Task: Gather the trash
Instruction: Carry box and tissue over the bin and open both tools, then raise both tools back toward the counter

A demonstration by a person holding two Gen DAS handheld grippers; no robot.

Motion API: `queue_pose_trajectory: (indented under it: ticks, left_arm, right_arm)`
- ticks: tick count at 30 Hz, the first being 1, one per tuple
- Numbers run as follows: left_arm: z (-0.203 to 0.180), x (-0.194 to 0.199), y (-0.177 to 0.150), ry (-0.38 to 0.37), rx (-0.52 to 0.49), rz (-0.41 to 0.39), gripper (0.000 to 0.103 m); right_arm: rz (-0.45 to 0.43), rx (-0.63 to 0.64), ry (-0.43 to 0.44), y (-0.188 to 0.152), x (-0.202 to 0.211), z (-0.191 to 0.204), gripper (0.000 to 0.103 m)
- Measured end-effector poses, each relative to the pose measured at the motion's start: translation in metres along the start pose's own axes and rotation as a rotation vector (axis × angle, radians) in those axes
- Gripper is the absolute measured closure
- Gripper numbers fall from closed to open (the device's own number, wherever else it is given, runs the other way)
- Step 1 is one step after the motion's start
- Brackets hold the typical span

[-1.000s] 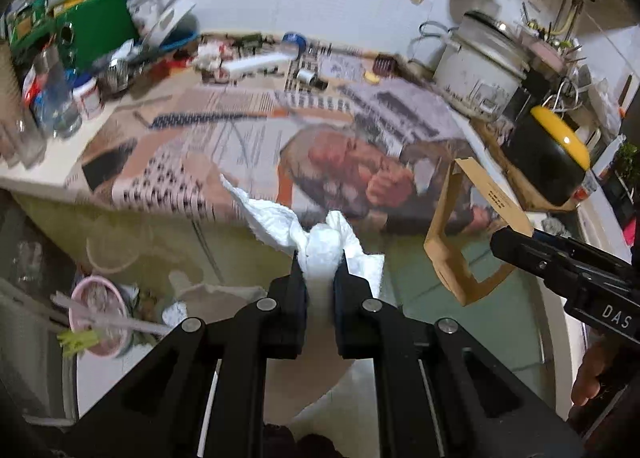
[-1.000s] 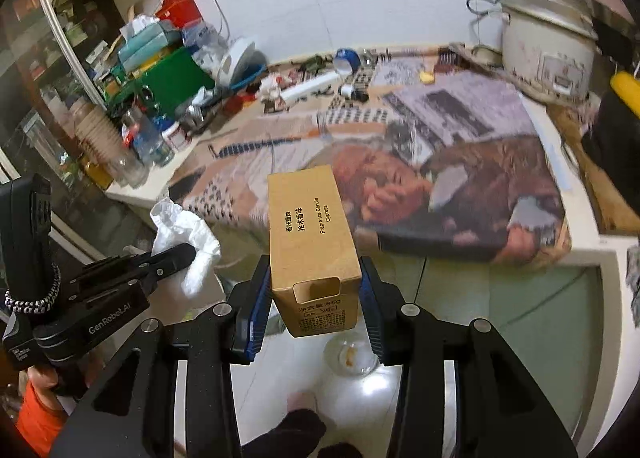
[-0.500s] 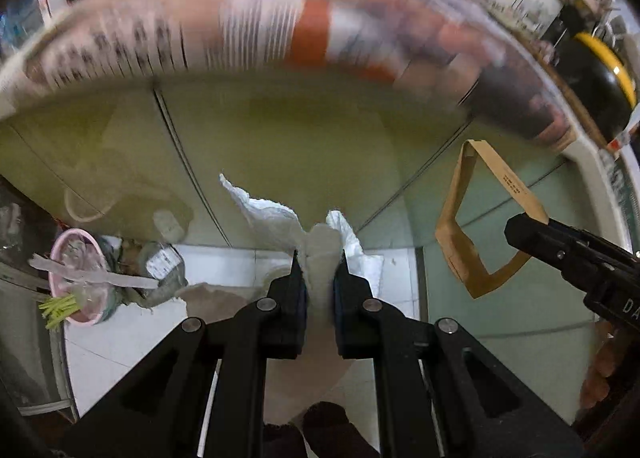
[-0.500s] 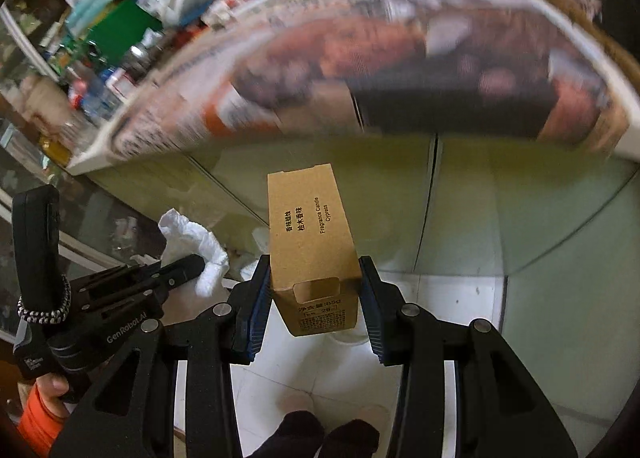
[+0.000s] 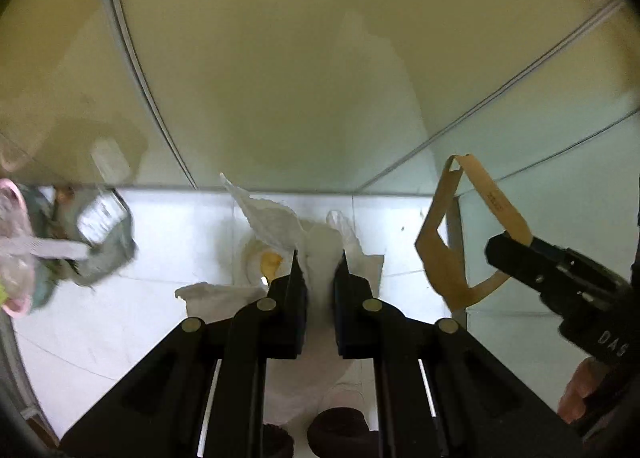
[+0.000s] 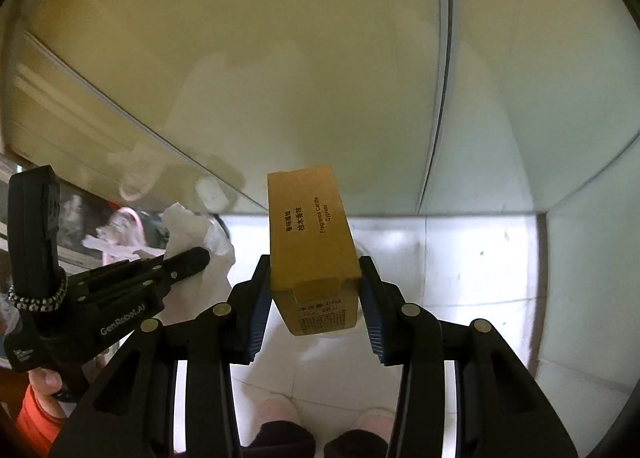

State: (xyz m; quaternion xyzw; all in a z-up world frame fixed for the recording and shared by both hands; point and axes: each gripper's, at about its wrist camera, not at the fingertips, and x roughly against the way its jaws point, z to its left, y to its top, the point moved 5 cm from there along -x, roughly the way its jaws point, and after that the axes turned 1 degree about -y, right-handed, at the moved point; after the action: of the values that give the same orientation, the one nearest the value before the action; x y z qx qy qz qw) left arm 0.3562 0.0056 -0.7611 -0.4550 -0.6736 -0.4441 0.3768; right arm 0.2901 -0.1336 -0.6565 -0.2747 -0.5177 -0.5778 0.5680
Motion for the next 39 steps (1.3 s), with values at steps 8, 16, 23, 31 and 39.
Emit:
queue_pose_trajectory:
  ticks: [8, 16, 23, 31, 39]
  left_arm:
    - [0.046, -0.125, -0.026, -0.005, 0.056, 0.092, 0.093]
    - [0.072, -0.159, -0.029, -0.001, 0.020, 0.115, 0.074]
    - [0.080, -0.152, -0.032, 0.015, 0.013, 0.125, 0.061]
    - [0.053, -0.054, -0.016, 0.044, -0.016, 0.064, 0.061]
    - [-0.010, 0.114, 0.018, 0.032, -0.064, -0.034, 0.061]
  right_arm:
    - [0.124, 0.012, 0.001, -0.039, -0.123, -0.032, 0.065]
    - [0.207, 0.065, -0.001, -0.055, -0.179, -0.030, 0.061]
    - [0.244, 0.109, -0.025, -0.056, -0.174, -0.031, 0.060]
    - [0.204, 0.060, -0.018, -0.033, -0.087, -0.023, 0.060]
    - [0.102, 0.038, -0.015, 0.011, 0.071, 0.022, 0.060]
